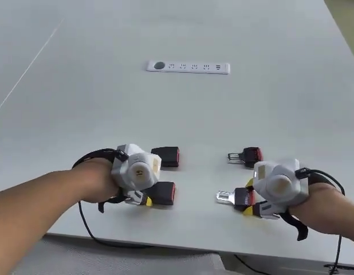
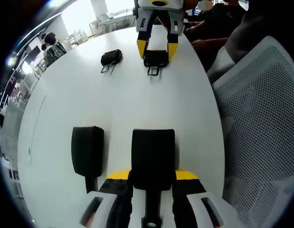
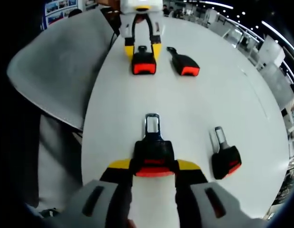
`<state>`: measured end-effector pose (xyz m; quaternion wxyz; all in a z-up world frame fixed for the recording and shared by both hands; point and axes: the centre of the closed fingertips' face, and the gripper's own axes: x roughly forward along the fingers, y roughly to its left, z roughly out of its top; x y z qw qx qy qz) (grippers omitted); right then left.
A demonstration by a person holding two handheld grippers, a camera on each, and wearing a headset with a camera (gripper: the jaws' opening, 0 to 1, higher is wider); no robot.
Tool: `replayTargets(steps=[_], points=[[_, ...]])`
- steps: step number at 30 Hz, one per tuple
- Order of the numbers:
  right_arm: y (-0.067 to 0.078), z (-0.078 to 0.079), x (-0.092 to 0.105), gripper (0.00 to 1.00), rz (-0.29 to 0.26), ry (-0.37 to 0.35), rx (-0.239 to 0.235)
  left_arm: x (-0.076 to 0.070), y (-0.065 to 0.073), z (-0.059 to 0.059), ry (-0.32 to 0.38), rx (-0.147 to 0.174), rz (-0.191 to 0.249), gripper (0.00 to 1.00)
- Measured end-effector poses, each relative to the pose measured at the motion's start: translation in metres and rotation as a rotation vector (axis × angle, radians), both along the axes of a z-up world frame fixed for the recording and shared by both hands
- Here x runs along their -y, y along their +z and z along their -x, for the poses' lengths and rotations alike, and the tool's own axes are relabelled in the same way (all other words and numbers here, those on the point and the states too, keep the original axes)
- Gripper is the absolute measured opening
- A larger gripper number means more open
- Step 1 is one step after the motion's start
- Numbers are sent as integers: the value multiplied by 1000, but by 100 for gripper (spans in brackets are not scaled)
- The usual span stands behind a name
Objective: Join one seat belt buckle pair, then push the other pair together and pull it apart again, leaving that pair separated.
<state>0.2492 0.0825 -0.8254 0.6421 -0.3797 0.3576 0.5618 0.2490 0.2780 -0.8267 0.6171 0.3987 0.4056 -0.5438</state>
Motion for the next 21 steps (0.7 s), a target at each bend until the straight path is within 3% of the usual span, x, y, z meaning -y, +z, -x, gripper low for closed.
replayTargets(steps=[21], points=[[0,6,-71,35,-20,49,32,0,0,1,15,7,-14,32]])
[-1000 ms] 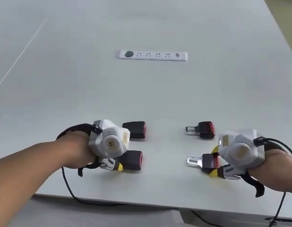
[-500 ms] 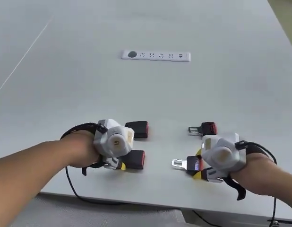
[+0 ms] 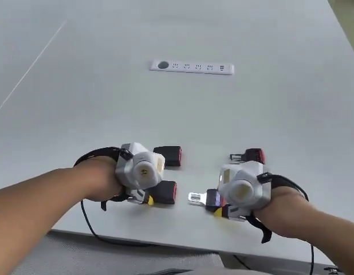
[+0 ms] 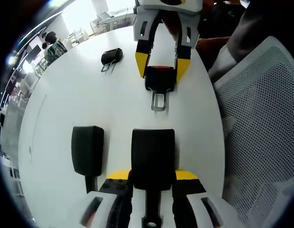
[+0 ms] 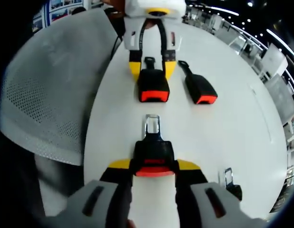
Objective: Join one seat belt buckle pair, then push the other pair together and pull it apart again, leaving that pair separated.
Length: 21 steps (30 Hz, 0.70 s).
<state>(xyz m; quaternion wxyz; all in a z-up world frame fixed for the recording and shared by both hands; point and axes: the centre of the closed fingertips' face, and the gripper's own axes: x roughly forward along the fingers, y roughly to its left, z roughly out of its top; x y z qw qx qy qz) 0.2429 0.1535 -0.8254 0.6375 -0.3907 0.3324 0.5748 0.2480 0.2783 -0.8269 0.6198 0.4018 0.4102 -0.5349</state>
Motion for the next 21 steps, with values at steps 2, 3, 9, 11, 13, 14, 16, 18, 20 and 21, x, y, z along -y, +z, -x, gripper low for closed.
replayTargets(steps=[2,3,9,11,13,14,16,18,20,21], points=[[0,-1,-6,35,-1,3,0,0,0,0,-4,4,-3,32],[0,-1,-7,34,-1,2,0,0,0,0,-5,5,-5,32],[-1,-5,-15,34,0,2,4,1,-1,0,-19,7,-14,32],[-1,-5,-16,34,-1,1,-4,1,-1,0,-22,7,-15,32],[-1,-5,-17,34,-3,1,-9,1,-1,0,-22,3,-16,32],[-1,-5,-18,34,-3,1,-10,1,-1,0,-22,1,-16,32],[-1,-6,-20,34,-5,2,-9,2,-1,0,-27,-2,-20,32],[-1,-6,-22,34,-7,2,-9,2,-1,0,-31,-3,-24,32],[-1,-6,-24,34,-7,6,-7,2,-1,0,-32,-4,-28,32],[-1,-6,-24,34,-3,6,-5,2,-1,0,-27,-6,-29,32]])
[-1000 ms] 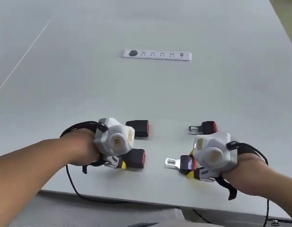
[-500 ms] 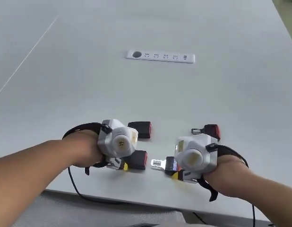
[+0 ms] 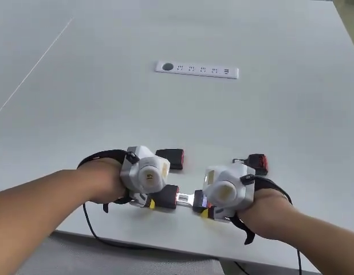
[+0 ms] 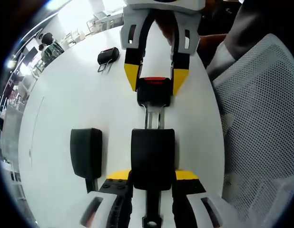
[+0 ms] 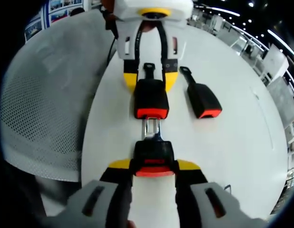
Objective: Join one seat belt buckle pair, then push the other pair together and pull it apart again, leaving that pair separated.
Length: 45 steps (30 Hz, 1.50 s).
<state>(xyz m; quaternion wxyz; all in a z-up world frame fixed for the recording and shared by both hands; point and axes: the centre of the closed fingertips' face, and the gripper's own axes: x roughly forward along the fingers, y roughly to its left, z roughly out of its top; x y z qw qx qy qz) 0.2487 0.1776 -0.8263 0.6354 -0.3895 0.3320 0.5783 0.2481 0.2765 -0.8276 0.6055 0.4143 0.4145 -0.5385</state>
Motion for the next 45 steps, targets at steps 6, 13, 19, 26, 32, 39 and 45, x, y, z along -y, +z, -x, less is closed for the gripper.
replayTargets(steps=[6,13,19,26,32,39,45], points=[[1,2,-3,34,-11,-5,1,0,0,0,-8,1,-2,32],[2,2,-12,34,-34,-10,4,0,0,0,-1,-7,-7,32],[2,0,-13,33,-35,-11,-8,0,0,0,-9,-3,-2,32],[3,0,-15,32,-26,-9,-10,1,-1,0,-19,-6,-1,32],[3,-1,-17,31,-43,-16,-25,1,-1,0,-38,-21,-2,32],[3,-1,-19,31,-62,-6,-24,2,-1,0,-41,-23,-7,31],[5,0,-30,30,-78,-9,-33,2,-1,0,-39,-24,-11,31]])
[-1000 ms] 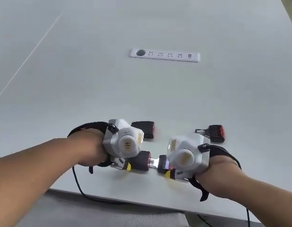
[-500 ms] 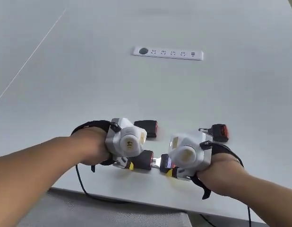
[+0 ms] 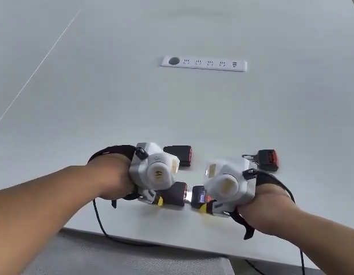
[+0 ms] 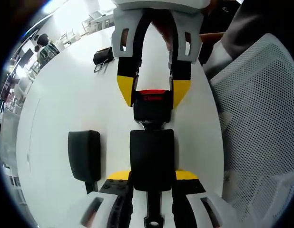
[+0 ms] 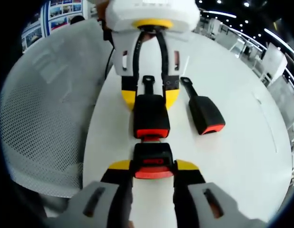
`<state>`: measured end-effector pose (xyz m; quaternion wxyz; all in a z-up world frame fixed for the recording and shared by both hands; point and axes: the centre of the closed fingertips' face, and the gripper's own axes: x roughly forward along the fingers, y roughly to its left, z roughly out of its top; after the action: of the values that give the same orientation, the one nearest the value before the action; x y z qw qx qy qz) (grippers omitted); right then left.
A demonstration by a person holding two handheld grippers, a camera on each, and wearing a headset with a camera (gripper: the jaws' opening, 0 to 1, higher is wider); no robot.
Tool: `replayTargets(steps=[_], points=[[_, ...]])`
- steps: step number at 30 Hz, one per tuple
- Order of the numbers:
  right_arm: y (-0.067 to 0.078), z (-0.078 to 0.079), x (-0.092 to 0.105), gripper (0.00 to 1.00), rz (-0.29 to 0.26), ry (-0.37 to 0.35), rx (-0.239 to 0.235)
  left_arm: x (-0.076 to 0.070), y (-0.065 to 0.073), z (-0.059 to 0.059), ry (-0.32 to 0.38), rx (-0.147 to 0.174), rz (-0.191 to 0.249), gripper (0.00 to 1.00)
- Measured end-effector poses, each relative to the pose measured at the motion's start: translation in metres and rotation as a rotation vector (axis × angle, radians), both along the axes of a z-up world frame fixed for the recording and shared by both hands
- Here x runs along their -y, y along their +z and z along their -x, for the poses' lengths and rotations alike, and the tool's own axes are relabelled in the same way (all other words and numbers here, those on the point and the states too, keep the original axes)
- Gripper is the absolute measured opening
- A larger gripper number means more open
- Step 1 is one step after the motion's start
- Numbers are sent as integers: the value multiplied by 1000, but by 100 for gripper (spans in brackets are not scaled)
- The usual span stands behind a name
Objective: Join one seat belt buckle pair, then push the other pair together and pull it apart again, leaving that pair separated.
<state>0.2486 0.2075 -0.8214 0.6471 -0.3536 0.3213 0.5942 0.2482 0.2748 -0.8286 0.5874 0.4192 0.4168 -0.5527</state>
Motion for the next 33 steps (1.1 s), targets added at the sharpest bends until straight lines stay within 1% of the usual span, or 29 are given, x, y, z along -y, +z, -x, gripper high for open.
replayTargets(steps=[2,7,11,12,13,15,24,28,29,33], points=[[-1,0,-2,30,3,3,5,0,0,0,-1,-1,-3,31],[0,-1,-2,30,-1,0,-7,0,0,0,-11,-3,-10,31],[-1,0,-4,30,1,4,-4,1,0,1,-17,-4,-22,31],[0,-1,-8,30,-9,21,3,1,-1,2,-21,-10,-25,31],[0,-2,-7,30,-5,15,5,1,-2,1,-19,-6,-21,31],[-1,-2,-4,30,7,12,11,-1,-2,2,-24,-7,-33,31],[-3,1,-4,31,11,7,13,-2,-1,1,-15,-8,-29,32],[-3,3,-3,32,7,9,2,-2,0,-1,-20,-3,-10,31],[-3,4,-3,32,8,9,1,-2,0,-1,-15,-6,-8,31],[-3,7,-2,32,7,20,12,-2,0,-2,-2,-12,-3,31]])
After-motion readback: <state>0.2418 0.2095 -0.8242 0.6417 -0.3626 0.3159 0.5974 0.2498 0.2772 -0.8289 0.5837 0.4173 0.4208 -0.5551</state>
